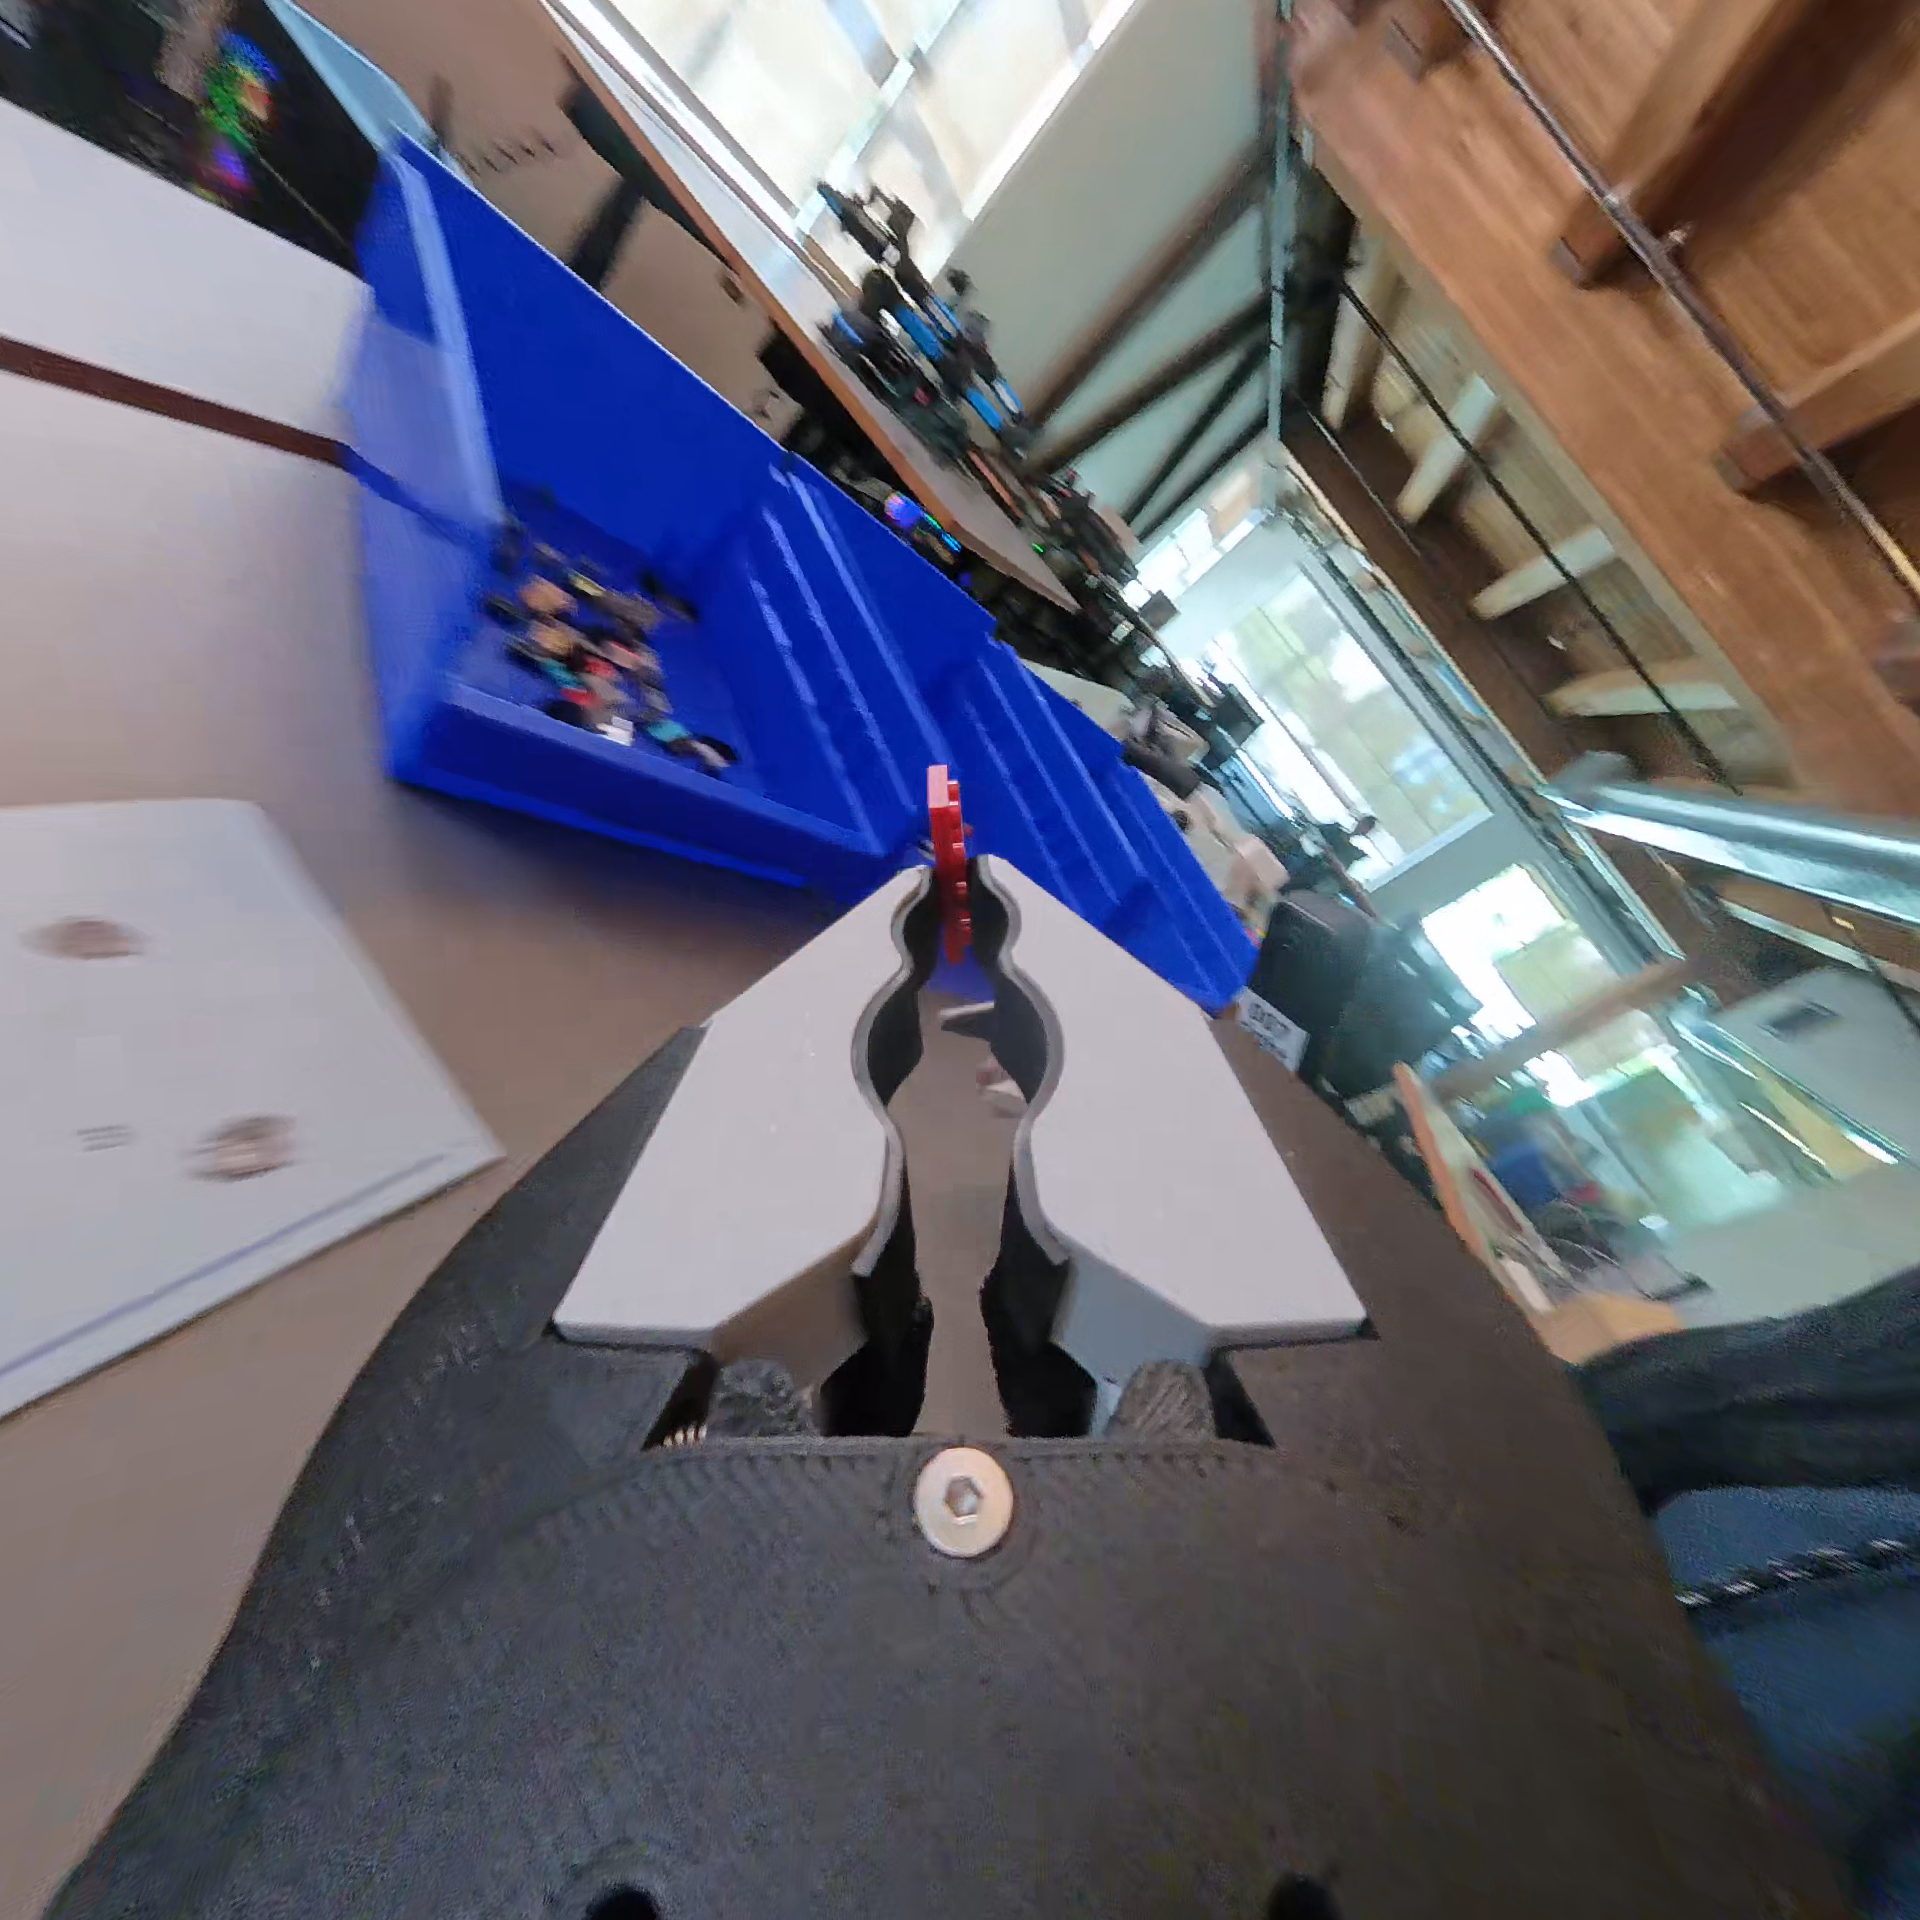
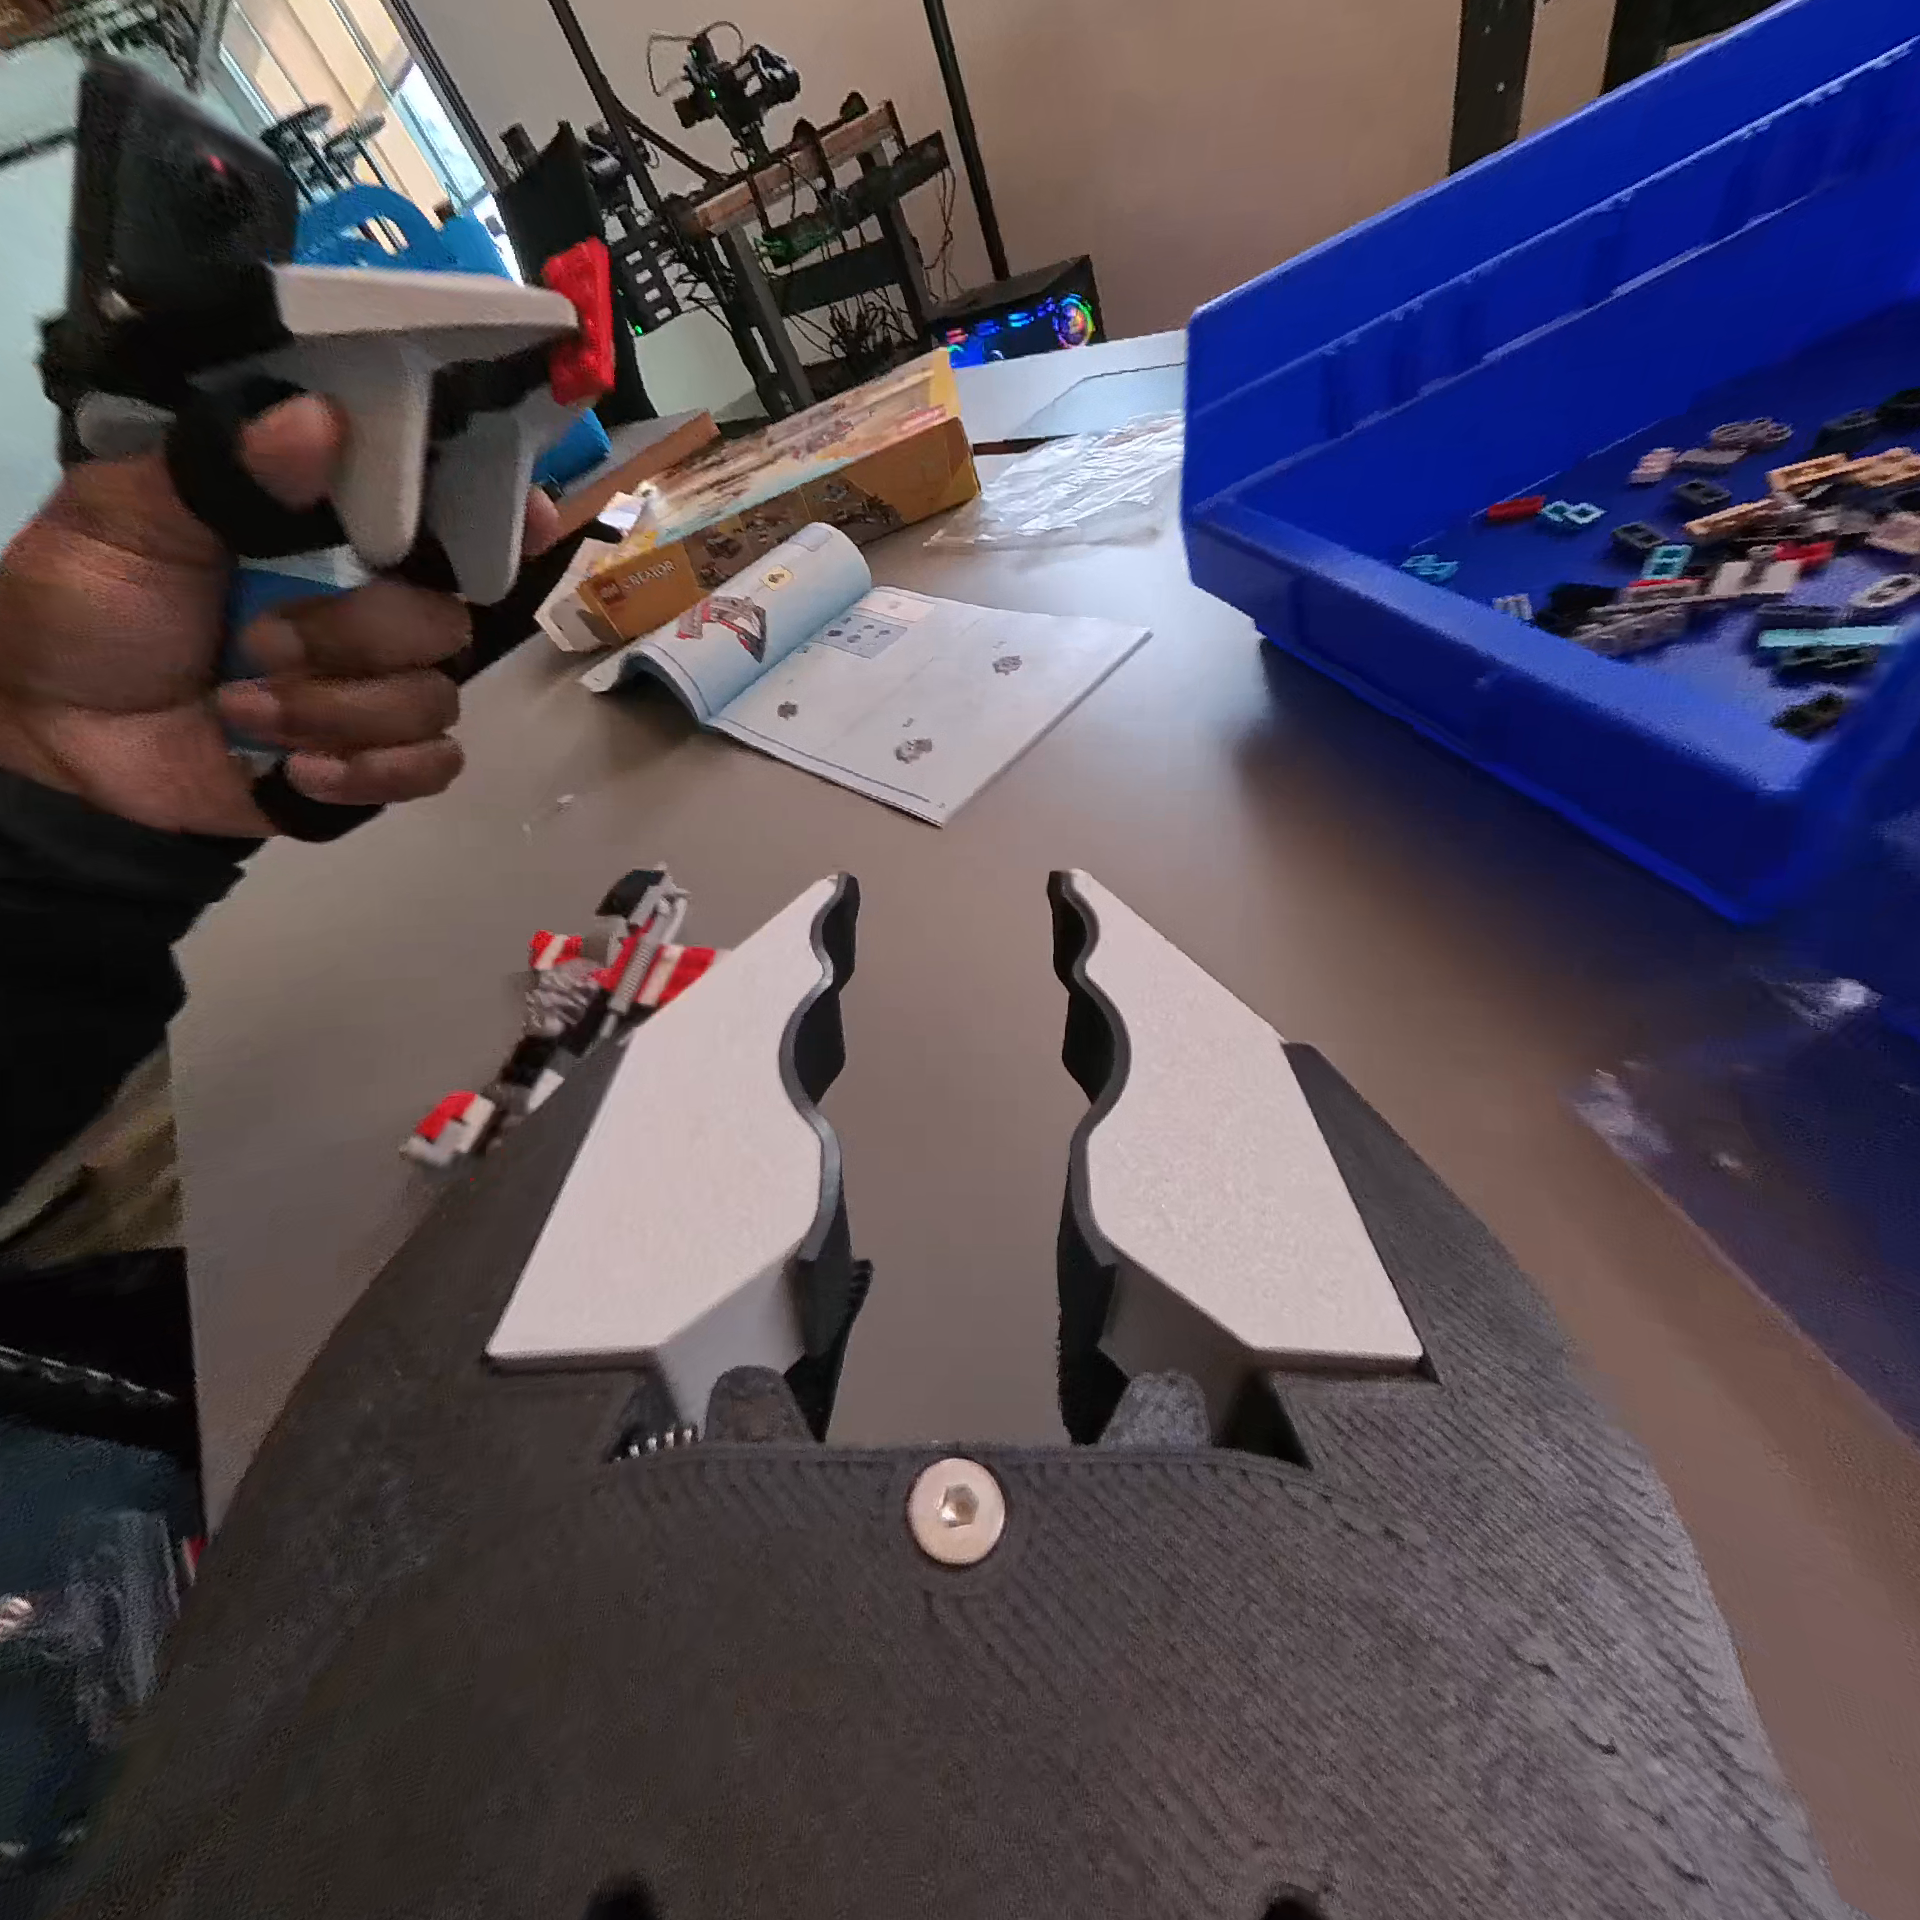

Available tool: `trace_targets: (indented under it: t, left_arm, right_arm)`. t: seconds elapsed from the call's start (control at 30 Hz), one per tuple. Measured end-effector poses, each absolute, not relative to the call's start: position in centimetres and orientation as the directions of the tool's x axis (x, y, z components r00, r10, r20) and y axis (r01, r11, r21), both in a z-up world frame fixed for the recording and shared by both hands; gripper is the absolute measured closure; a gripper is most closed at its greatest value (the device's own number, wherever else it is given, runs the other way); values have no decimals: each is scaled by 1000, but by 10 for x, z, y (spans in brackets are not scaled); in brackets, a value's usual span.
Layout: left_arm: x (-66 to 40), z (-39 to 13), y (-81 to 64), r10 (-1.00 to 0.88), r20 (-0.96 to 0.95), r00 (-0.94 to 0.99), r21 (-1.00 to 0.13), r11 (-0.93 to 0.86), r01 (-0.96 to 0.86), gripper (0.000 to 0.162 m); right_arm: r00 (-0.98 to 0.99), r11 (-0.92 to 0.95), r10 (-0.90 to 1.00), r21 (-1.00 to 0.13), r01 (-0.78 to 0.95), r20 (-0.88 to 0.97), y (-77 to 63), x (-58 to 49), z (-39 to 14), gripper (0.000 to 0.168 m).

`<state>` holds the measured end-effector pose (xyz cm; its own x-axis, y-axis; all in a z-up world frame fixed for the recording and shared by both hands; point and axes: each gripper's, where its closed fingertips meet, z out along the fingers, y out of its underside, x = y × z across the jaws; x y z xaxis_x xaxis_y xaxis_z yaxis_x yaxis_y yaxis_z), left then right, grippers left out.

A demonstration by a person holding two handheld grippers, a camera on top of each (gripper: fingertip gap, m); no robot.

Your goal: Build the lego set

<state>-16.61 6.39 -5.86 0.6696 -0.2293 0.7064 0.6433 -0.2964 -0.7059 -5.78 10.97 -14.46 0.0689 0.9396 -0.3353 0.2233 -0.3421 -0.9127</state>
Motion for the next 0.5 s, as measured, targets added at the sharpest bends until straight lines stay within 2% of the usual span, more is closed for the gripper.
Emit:
trace_targets:
  t: [0.2, 0.5]
  left_arm:
    - [-76, -65, 113, -273, 756, 595, -651, -412, 637, 157]
    - [-13, -82, 196, -240, 695, 678, -689, -491, 533, 158]
  right_arm:
    - [74, -362, 932, -916, 173, -355, 136, -15, -139, 130]
    - [31, -523, 852, -850, 71, -522, 162, 21, -130, 130]
